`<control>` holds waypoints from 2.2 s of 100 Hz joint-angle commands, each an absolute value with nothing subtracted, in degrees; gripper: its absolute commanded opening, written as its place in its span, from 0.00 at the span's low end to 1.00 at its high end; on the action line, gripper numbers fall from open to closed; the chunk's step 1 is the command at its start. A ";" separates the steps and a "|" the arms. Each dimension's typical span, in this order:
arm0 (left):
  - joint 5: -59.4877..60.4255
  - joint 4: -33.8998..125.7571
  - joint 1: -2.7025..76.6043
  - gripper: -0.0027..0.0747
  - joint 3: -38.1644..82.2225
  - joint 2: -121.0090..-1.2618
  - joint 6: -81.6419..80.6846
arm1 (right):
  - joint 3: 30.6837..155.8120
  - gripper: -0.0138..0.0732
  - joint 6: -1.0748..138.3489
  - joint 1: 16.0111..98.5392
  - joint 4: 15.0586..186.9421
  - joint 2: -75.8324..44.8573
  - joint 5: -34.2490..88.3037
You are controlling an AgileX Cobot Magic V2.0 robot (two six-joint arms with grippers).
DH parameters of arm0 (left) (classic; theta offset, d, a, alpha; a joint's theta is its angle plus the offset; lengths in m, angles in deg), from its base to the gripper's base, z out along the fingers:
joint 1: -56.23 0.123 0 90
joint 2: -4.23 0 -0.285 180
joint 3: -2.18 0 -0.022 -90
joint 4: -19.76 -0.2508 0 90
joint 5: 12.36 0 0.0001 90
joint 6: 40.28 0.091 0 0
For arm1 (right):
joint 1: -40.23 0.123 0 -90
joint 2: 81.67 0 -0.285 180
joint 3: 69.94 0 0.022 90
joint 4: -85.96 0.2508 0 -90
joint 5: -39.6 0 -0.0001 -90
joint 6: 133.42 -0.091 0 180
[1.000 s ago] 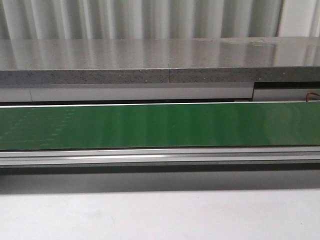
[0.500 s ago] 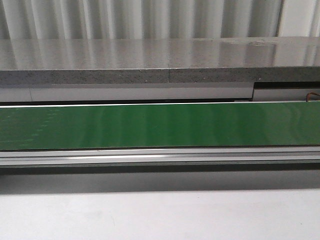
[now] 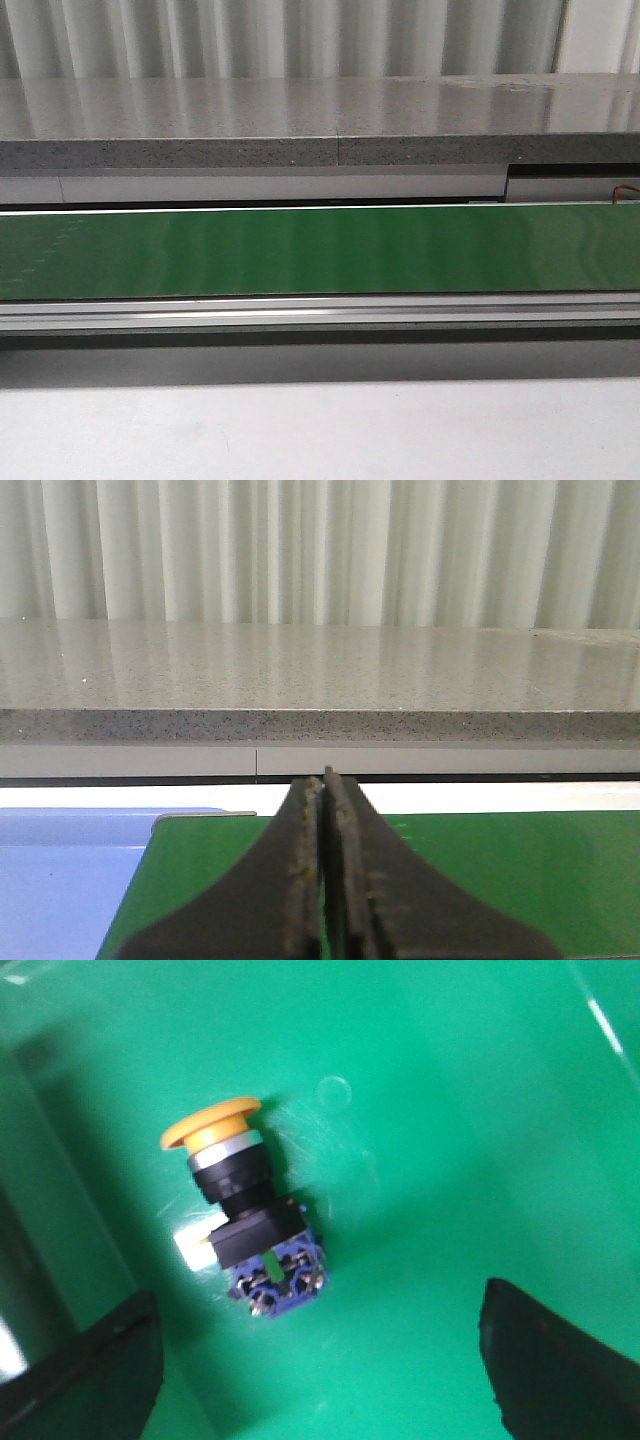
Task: Move button from right to left
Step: 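Close the right gripper on the yellow button's black body and lift, then carry the button over the belt, lower it and open the right gripper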
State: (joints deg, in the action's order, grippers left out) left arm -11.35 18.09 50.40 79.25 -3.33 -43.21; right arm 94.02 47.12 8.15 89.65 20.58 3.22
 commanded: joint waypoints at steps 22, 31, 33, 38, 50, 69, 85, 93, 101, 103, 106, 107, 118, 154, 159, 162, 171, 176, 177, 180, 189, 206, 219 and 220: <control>-15.89 18.15 50.51 0.01 80.72 -1.24 -43.38 | 96.73 0.89 50.26 7.89 90.05 24.93 7.60; -15.89 18.15 50.51 0.01 80.72 -1.24 -43.38 | 96.81 0.89 51.46 7.93 90.28 26.23 8.89; -15.89 18.15 50.51 0.01 80.72 -1.24 -43.38 | 96.88 0.89 51.79 7.93 90.42 26.52 9.11; -15.89 18.15 50.51 0.01 80.72 -1.24 -43.38 | 97.21 0.89 52.36 7.93 91.02 27.12 9.50; -15.89 18.15 50.51 0.01 80.72 -1.24 -43.38 | 98.60 0.89 53.09 7.95 92.19 28.94 9.31; -15.89 18.15 50.51 0.01 80.72 -1.24 -43.38 | 99.69 0.89 55.25 8.00 94.90 31.69 8.78; -15.89 18.15 50.51 0.01 80.72 -1.24 -43.38 | 99.74 0.68 55.25 8.00 95.68 32.12 8.84; -15.89 18.15 50.51 0.01 80.72 -1.24 -43.38 | 99.74 0.49 55.25 8.00 96.15 32.12 8.95; -15.89 18.15 50.51 0.01 80.72 -1.24 -43.38 | 99.95 0.35 55.25 8.00 96.92 32.12 8.76; -15.89 18.15 50.51 0.01 80.72 -1.24 -43.38 | 100.17 0.33 55.25 8.00 97.10 32.12 8.39; -15.89 18.15 50.51 0.01 80.72 -1.24 -43.38 | 100.52 0.32 55.25 8.00 97.22 32.12 7.65; -15.89 18.15 50.51 0.01 80.72 -1.24 -43.38 | 100.74 0.32 55.25 8.00 97.22 32.12 7.43; -15.89 18.15 50.51 0.01 80.72 -1.24 -43.38 | 102.18 0.32 55.25 8.00 97.68 31.16 4.87; -15.89 18.15 50.51 0.01 80.72 -1.24 -43.38 | 102.44 0.32 56.96 13.04 103.79 17.35 0.24; -15.89 18.15 50.51 0.01 80.72 -1.24 -43.38 | 102.44 0.32 57.12 15.42 103.95 16.49 -0.17; -15.89 18.15 50.51 0.01 80.72 -1.24 -43.38 | 102.44 0.32 57.12 16.81 103.95 16.34 -0.56; -15.89 18.15 50.51 0.01 80.72 -1.24 -43.38 | 102.09 0.32 57.12 21.37 104.02 16.42 -2.50; -15.89 18.15 50.51 0.01 80.72 -1.24 -43.38 | 101.34 0.32 57.12 23.74 104.07 16.42 -2.92; -15.89 18.15 50.51 0.01 80.72 -1.24 -43.38 | 101.14 0.32 57.12 24.42 104.07 16.42 -2.92; -15.89 18.15 50.51 0.01 80.72 -1.24 -43.38 | 100.66 0.32 57.12 25.70 104.21 16.42 -2.72; -15.89 18.15 50.51 0.01 80.72 -1.24 -43.38 | 99.44 0.32 57.12 29.16 104.29 16.42 -1.59; -15.89 18.15 50.51 0.01 80.72 -1.24 -43.38 | 98.29 0.32 57.12 31.94 104.29 16.42 -1.06; -15.89 18.15 50.51 0.01 80.72 -1.24 -43.38 | 97.94 0.33 57.05 31.99 104.50 16.55 -1.70; -15.89 18.15 50.51 0.01 80.72 -1.24 -43.38 | 97.94 0.33 57.05 31.99 104.50 16.55 -1.70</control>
State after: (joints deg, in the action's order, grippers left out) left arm -11.35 18.09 50.40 79.25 -3.33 -43.21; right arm 96.69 56.29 32.08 103.44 18.89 -2.92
